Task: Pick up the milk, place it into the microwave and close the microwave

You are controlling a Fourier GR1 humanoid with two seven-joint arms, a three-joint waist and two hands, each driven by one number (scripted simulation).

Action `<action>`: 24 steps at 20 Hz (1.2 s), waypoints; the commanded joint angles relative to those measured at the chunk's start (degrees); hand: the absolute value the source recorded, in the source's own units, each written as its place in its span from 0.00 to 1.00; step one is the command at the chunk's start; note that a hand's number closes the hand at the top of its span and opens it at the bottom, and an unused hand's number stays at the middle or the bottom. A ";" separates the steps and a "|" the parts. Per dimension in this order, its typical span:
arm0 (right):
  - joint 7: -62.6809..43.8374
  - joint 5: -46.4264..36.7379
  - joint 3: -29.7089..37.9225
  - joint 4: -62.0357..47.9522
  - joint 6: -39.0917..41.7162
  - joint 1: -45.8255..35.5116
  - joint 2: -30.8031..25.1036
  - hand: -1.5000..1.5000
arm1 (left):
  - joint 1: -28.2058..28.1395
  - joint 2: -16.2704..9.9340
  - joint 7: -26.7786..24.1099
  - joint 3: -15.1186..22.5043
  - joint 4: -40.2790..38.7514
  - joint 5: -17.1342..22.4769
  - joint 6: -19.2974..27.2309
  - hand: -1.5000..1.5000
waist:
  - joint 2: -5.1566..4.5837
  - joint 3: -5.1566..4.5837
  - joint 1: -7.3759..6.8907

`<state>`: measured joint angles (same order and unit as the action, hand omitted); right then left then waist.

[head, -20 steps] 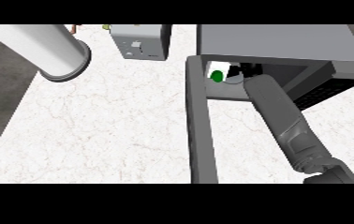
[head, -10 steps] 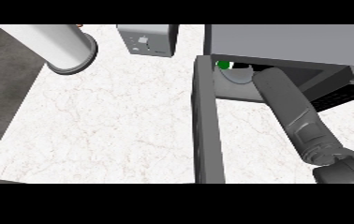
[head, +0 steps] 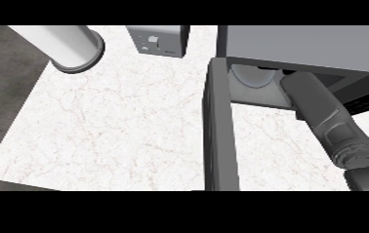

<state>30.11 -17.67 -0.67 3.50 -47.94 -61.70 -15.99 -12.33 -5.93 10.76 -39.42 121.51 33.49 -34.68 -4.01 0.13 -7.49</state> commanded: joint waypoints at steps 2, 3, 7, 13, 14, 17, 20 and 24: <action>-3.51 -2.53 -2.14 -2.79 -4.70 -1.40 -0.63 0.00 | 0.77 0.28 -1.21 0.76 -0.89 -3.37 -0.99 0.00 | -0.08 0.03 -0.86; -0.27 -1.99 -1.73 -0.51 -1.39 -1.16 0.57 0.00 | 2.90 -1.69 -0.82 -0.45 -2.53 -2.96 0.55 0.00 | -0.26 0.19 -0.38; 1.77 -1.99 -1.66 -0.03 1.99 -1.66 -0.24 0.00 | 2.11 -0.35 -1.48 1.01 -1.65 -4.10 -0.79 0.00 | -0.11 0.19 -0.90; 6.18 0.11 0.32 1.97 8.64 -1.98 1.30 0.00 | 2.62 -1.14 -0.42 3.63 -2.89 -4.04 -2.91 0.00 | 0.33 0.27 -0.36; 5.49 -0.26 0.00 1.60 8.66 -3.20 1.70 0.00 | 2.71 -0.08 -0.94 4.99 -3.10 -6.16 -3.49 0.00 | 0.13 0.19 -0.44; 7.73 2.27 2.38 2.32 12.38 -1.88 2.93 0.00 | 3.12 0.14 -1.71 5.88 -4.19 -5.27 -4.77 0.00 | 0.51 0.20 0.06; 10.86 4.08 4.09 3.06 17.36 -0.85 1.97 0.00 | 2.82 1.82 -1.72 8.49 -3.31 -6.82 -5.74 0.00 | 0.86 0.20 1.35; 11.99 7.18 7.05 3.31 22.39 -0.66 3.78 0.00 | 2.76 2.02 -1.83 10.14 -3.49 -7.23 -7.29 0.00 | 1.45 0.14 1.99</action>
<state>40.00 -12.92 4.09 6.03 -30.76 -62.52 -12.87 -9.41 -5.30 9.17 -31.38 117.67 27.71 -41.08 -3.31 0.49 -6.41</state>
